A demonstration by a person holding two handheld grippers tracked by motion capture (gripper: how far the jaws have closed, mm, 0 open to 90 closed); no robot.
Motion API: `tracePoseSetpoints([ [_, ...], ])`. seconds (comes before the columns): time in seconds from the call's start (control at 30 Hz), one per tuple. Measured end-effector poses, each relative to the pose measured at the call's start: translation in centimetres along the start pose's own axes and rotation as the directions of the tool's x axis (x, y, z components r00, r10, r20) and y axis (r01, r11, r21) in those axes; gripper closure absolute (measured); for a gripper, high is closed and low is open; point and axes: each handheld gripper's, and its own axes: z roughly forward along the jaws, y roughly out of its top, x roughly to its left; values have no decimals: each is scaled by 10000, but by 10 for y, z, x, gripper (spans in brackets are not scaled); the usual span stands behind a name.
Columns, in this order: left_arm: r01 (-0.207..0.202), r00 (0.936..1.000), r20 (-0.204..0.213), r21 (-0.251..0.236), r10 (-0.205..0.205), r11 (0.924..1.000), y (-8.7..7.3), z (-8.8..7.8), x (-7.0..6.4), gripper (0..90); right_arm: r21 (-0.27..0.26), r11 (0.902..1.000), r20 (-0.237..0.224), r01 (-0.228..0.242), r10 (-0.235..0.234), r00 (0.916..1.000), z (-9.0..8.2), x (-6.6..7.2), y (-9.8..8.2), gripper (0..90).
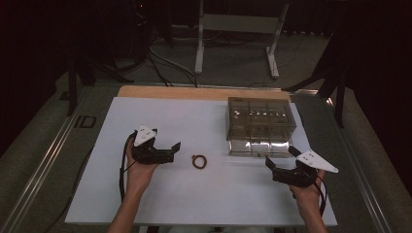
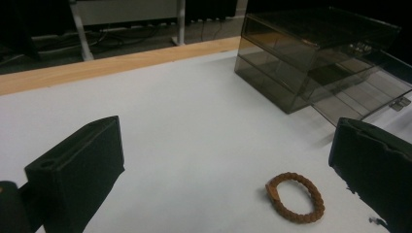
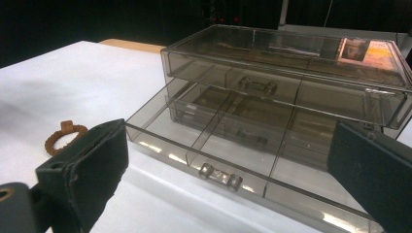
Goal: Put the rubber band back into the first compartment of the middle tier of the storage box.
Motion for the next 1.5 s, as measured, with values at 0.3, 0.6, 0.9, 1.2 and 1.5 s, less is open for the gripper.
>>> tracePoseSetpoints([
  [0.3, -198, 9998, 95, 271, 195, 9994, 3, 13, -7, 8, 40, 10000, -23, 68, -68, 10000, 0, 0, 0, 19],
  [0.6, -492, 9986, 252, 740, 474, 9960, 0, 29, -14, 9, 112, 9999, -28, 35, -35, 10000, 1, -1, -1, 19],
  [0.9, -495, 9981, 405, 1008, 456, 9937, -3, 37, -16, 8, 125, 9999, -82, -27, 28, 10000, 1, -1, -1, 19],
  [1.2, -470, 9978, 528, 1277, 405, 9907, -6, 46, -19, 9, 89, 9999, -174, -129, 130, 9998, 1, -2, 0, 19],
  [1.5, -437, 9967, 746, 1636, 318, 9856, -10, 54, -19, 9, 54, 9996, -231, -268, 269, 9994, 0, -4, 0, 19],
])
